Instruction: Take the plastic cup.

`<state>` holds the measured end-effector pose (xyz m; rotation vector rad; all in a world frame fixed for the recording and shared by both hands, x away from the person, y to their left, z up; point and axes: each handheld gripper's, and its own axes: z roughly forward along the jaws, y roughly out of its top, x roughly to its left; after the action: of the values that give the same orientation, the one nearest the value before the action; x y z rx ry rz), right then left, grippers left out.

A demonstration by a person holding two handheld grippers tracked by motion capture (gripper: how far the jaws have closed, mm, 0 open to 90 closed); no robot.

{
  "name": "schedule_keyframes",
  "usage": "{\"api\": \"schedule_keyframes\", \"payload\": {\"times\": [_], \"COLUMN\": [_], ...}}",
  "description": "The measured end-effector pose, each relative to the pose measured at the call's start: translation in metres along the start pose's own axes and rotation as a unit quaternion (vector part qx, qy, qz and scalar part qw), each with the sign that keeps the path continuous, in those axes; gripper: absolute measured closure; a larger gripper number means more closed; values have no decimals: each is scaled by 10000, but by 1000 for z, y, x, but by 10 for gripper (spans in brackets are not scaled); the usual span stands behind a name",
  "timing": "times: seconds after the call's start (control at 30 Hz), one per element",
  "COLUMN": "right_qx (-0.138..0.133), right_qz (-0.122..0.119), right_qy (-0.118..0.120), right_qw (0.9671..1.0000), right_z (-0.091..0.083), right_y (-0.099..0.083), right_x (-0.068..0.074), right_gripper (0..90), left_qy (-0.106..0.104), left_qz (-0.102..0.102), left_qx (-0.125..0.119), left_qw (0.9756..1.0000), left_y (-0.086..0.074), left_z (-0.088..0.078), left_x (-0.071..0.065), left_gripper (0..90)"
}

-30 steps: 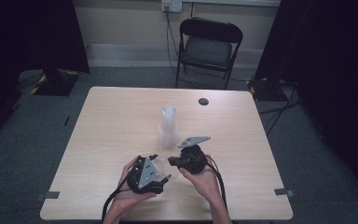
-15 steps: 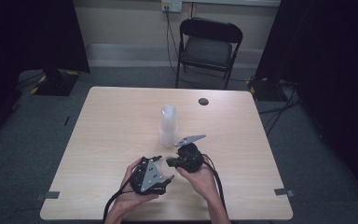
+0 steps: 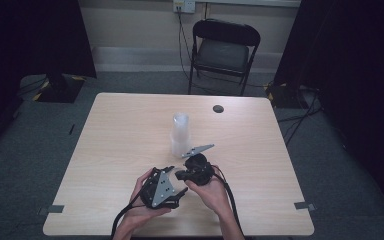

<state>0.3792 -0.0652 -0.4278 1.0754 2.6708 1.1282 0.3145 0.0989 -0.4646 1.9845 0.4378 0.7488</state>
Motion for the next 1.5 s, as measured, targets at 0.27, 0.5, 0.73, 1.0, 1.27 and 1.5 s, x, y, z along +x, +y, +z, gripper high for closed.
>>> {"api": "schedule_keyframes", "payload": {"times": [0.27,0.5,0.73,1.0,1.27,1.5], "right_qx": [26,-57,-146,-451,-753,-974], "right_qz": [15,81,52,64,36,52], "right_qy": [-5,21,-33,-64,18,0], "right_qw": [10000,9999,9999,9989,9972,9952], "right_z": [0,-1,-1,-6,-9,-12], "right_y": [-1,-1,-1,-2,-4,-5], "right_x": [-1,-1,-1,-1,-2,-3], "right_gripper": [863,859,843,775,716,667], "left_qy": [-34,9,22,13,-76,-84], "left_qz": [-59,-76,-137,-338,-592,-694], "left_qx": [-80,-182,-227,-313,-353,-379], "left_qw": [9999,9998,9996,9989,9976,9968], "left_y": [1,1,1,0,-2,-4], "left_z": [-1,-2,-3,-4,-3,-4], "left_x": [0,1,4,8,11,14], "left_gripper": [245,267,275,277,278,277]}}
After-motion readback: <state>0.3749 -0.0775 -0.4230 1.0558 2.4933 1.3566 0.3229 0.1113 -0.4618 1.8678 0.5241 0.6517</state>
